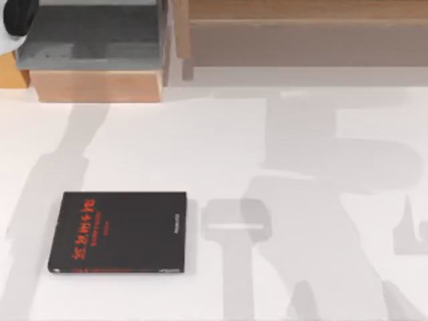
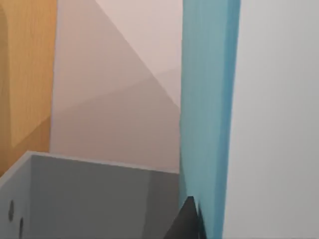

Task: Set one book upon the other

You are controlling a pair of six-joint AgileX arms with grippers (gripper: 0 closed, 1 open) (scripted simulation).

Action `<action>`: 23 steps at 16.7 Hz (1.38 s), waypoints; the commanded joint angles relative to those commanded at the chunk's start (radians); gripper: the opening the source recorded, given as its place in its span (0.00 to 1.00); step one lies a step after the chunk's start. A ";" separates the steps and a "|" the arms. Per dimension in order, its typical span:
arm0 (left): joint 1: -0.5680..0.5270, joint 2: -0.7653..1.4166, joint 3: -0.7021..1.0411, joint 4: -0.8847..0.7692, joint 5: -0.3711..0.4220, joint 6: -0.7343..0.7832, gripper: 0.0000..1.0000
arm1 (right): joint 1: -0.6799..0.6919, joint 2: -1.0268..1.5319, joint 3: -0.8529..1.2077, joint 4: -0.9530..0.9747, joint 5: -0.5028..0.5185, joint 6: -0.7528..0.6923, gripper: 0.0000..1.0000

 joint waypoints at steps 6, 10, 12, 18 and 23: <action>-0.106 0.037 -0.034 -0.055 -0.087 0.105 0.00 | 0.000 0.000 0.000 0.000 0.000 0.000 1.00; -0.104 0.035 -0.031 -0.054 -0.086 0.106 0.00 | 0.000 0.000 0.000 0.000 0.000 0.000 1.00; -0.107 0.025 -0.035 -0.055 -0.092 0.116 0.00 | 0.000 0.000 0.000 0.000 0.000 0.000 1.00; -0.220 -0.235 -0.175 -0.096 -0.238 0.391 0.00 | 0.000 0.000 0.000 0.000 0.000 0.000 1.00; -0.410 -0.530 -0.429 -0.183 -0.410 0.781 0.00 | 0.000 0.000 0.000 0.000 0.000 0.000 1.00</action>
